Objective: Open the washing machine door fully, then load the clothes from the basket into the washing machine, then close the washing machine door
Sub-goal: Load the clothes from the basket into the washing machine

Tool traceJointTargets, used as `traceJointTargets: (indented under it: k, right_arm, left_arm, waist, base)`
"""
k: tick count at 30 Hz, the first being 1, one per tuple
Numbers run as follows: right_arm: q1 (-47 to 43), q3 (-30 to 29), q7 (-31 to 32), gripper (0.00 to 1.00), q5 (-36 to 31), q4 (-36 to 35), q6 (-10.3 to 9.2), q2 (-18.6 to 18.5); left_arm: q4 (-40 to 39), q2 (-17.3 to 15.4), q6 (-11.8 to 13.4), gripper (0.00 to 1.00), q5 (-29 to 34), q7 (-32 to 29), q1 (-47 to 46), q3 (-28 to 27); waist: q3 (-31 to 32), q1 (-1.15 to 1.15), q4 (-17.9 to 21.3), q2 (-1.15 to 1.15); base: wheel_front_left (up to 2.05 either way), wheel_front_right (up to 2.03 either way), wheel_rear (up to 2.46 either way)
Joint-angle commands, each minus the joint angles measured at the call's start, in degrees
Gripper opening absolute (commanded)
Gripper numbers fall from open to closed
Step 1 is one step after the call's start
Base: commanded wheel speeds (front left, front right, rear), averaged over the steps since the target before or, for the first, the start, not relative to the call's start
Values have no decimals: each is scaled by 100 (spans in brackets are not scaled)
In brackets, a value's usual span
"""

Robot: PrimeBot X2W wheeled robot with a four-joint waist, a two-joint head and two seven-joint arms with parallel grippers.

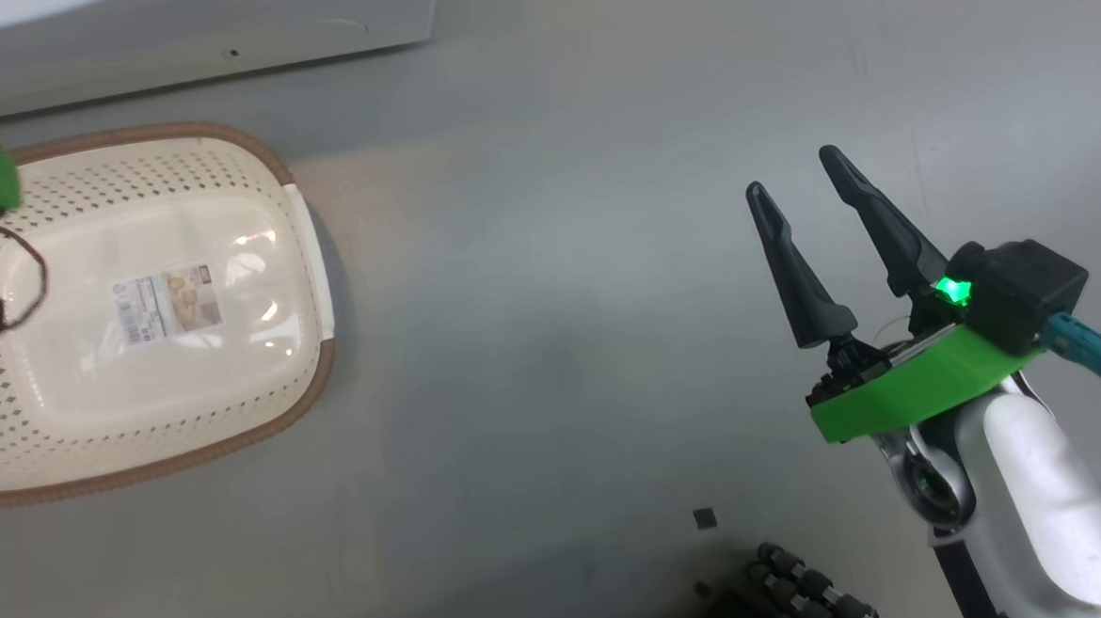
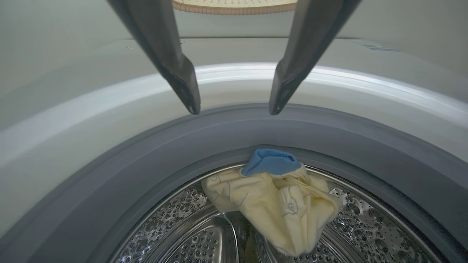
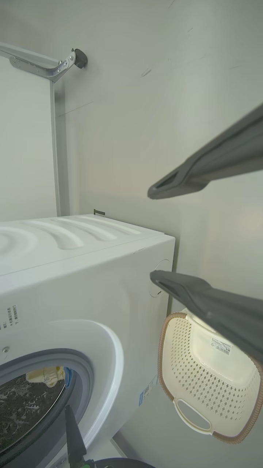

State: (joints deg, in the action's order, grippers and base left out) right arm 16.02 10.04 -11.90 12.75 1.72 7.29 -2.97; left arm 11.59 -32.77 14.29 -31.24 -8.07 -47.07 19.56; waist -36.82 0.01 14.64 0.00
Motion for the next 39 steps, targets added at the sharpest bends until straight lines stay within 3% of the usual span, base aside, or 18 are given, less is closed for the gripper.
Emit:
traceJointTargets:
  k: [1, 9, 15, 23, 34, 35, 36, 37, 39]
  right_arm:
    - [75, 155, -111, 100, 79, -79, 20, 4]
    - [375, 405, -267, 100, 334, 185, 20, 8]
    - [531, 594, -302, 100, 547, 317, 20, 9]
    - [594, 704, -308, 100, 764, 290, 20, 9]
    - [626, 821, -309, 100, 843, 249, 20, 9]
    - [632, 829, -309, 100, 857, 245, 20, 9]
    - [637, 835, -309, 100, 871, 242, 20, 9]
    - [640, 843, -309, 100, 887, 239, 20, 9]
    - [652, 857, -309, 100, 916, 230, 20, 9]
  left_arm:
    - [-118, -466, 843, 100, 93, -271, -441, -275]
    - [133, -1194, 521, 100, 319, -1521, -1692, -107]
    - [452, -1527, 201, 100, 476, -2138, -2409, 69]
    - [880, -1645, -154, 100, 548, -2482, -3143, 212]
    - [1206, -1781, -374, 100, 810, -3078, -3761, 515]
    - [1225, -1788, -370, 83, 838, -3133, -3802, 540]
    - [1236, -1798, -382, 33, 872, -3196, -3841, 578]
    - [1239, -1805, -388, 0, 900, -3241, -3888, 604]
    - [1225, -1837, -404, 0, 1001, -3305, -3992, 675]
  waist:
    - [-261, -1, 202, 0]
    - [-588, -1, 437, 0]
    - [-824, -1, 695, 0]
    - [-1121, -1, 994, 0]
    - [-1317, -1, 1131, 0]
    - [-1329, -1, 1137, 0]
    - [-1340, -1, 1142, 0]
    - [-1352, -1, 1149, 0]
    - [-1378, -1, 1165, 0]
  base:
    - [0, 0, 0]
    - [0, 0, 0]
    - [0, 0, 0]
    - [0, 0, 0]
    - [0, 0, 0]
    - [0, 0, 0]
    - [0, 0, 0]
    - [0, 0, 0]
    - [0, 0, 0]
